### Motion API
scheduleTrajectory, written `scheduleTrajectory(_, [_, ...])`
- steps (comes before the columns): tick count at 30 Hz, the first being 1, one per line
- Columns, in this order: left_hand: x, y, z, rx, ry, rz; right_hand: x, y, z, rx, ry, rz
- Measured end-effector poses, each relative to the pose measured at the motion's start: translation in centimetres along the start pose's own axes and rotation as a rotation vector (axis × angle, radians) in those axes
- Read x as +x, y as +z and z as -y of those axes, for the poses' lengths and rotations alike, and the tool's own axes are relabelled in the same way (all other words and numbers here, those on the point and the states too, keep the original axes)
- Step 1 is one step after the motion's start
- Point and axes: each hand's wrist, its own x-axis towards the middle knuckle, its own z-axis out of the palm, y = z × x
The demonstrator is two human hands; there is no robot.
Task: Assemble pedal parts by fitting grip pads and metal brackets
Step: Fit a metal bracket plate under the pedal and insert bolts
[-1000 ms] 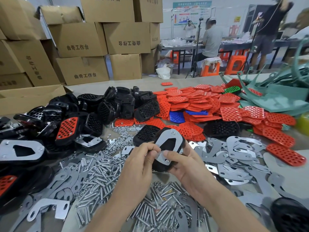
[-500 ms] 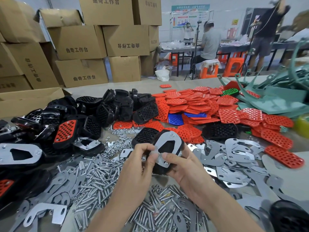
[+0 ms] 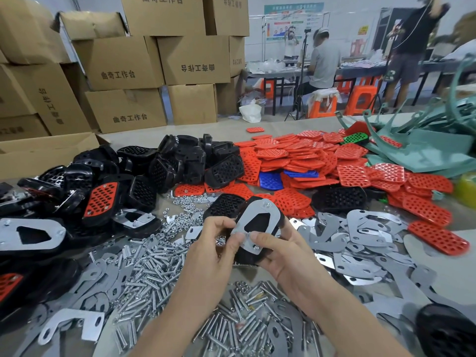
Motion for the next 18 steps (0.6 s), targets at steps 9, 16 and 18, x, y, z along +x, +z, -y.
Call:
scheduleTrajectory(9, [0.0, 0.0, -0.4, 0.307, 0.081, -0.135, -0.5, 1.1, -0.3, -0.345, -0.254, -0.113])
scheduleTrajectory(16, [0.0, 0.2, -0.2, 0.524, 0.350, -0.153, -0.3, 1.0, -0.5, -0.375, -0.284, -0.131])
scheduleTrajectory(18, [0.0, 0.1, -0.4, 0.476, 0.320, -0.118, -0.1, 0.9, -0.4, -0.365, -0.287, -0.157])
